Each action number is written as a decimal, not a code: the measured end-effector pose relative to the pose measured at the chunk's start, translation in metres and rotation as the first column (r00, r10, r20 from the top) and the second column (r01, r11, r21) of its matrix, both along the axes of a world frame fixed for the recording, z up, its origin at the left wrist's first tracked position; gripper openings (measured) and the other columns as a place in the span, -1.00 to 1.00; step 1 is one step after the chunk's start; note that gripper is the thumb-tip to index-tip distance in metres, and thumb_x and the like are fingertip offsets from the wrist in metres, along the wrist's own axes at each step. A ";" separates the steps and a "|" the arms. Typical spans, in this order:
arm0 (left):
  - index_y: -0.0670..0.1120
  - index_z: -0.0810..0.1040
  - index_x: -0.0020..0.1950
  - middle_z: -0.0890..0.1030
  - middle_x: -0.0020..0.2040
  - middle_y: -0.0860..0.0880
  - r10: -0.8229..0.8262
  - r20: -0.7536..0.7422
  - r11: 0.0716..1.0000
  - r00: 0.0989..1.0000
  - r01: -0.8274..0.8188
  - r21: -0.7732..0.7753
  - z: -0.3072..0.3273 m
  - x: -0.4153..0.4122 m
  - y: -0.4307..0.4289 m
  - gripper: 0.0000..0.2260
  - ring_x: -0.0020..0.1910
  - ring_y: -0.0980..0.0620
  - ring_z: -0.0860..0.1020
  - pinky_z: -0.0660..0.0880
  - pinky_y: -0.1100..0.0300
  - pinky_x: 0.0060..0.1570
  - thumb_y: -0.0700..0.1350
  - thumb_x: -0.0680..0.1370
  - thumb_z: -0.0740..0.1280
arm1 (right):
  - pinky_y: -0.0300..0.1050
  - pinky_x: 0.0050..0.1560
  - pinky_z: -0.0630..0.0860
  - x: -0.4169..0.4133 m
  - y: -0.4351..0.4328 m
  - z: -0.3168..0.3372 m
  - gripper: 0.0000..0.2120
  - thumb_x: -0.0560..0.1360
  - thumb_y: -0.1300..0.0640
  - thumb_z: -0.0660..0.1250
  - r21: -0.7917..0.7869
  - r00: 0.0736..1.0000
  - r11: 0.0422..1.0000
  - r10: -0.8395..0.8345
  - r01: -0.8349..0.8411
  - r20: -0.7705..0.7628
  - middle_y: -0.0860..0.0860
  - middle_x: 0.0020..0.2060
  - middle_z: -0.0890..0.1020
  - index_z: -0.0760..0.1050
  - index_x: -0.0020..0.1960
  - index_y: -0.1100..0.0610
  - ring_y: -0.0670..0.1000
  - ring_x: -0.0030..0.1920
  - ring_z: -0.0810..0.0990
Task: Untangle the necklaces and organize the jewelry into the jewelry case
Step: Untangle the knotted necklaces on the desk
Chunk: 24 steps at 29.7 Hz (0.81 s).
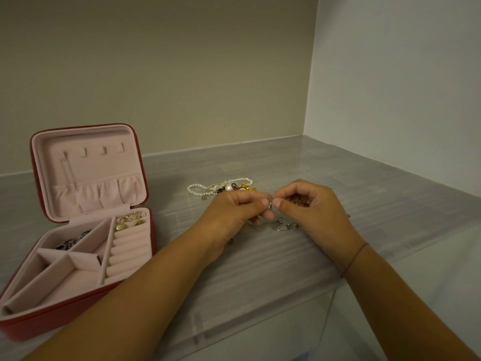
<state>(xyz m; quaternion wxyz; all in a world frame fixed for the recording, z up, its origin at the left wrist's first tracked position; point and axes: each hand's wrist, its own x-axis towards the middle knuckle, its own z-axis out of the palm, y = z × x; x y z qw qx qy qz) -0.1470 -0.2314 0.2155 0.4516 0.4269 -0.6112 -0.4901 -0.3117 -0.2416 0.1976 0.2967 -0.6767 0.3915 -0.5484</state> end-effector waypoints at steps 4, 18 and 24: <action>-0.12 0.67 -0.08 0.67 -0.31 -0.03 0.059 0.021 0.994 0.998 -0.056 -0.090 -0.002 0.000 -0.003 -0.91 -0.31 0.20 0.60 0.48 0.40 -0.29 -0.27 0.49 0.39 | -0.25 -0.22 0.49 0.000 0.001 0.001 -0.92 0.40 0.28 0.45 0.003 1.000 1.000 0.005 -0.005 -0.009 -0.01 -0.30 0.63 0.62 -0.21 0.13 -0.04 -0.27 0.52; -0.10 0.59 -0.22 0.65 -0.24 -0.01 0.106 -0.170 0.994 0.980 -0.102 0.036 0.002 0.000 -0.006 -0.86 -0.23 0.11 0.59 0.44 0.25 -0.20 -0.25 0.50 0.30 | -0.24 -0.17 0.46 0.000 0.000 0.003 -0.84 0.47 0.33 0.29 0.119 0.984 0.992 0.021 -0.043 0.180 0.01 -0.32 0.62 0.51 -0.23 0.13 -0.08 -0.25 0.58; -0.13 0.48 -0.21 0.67 -0.21 -0.08 0.001 -0.312 0.993 0.950 0.036 0.115 0.005 -0.003 -0.004 -0.85 -0.21 0.06 0.63 0.48 0.21 -0.13 -0.29 0.52 0.20 | -0.20 -0.14 0.50 -0.001 0.000 0.004 -0.94 0.44 0.25 0.28 0.159 0.939 0.968 0.135 -0.193 0.317 0.00 -0.22 0.67 0.48 -0.21 0.16 -0.06 -0.20 0.62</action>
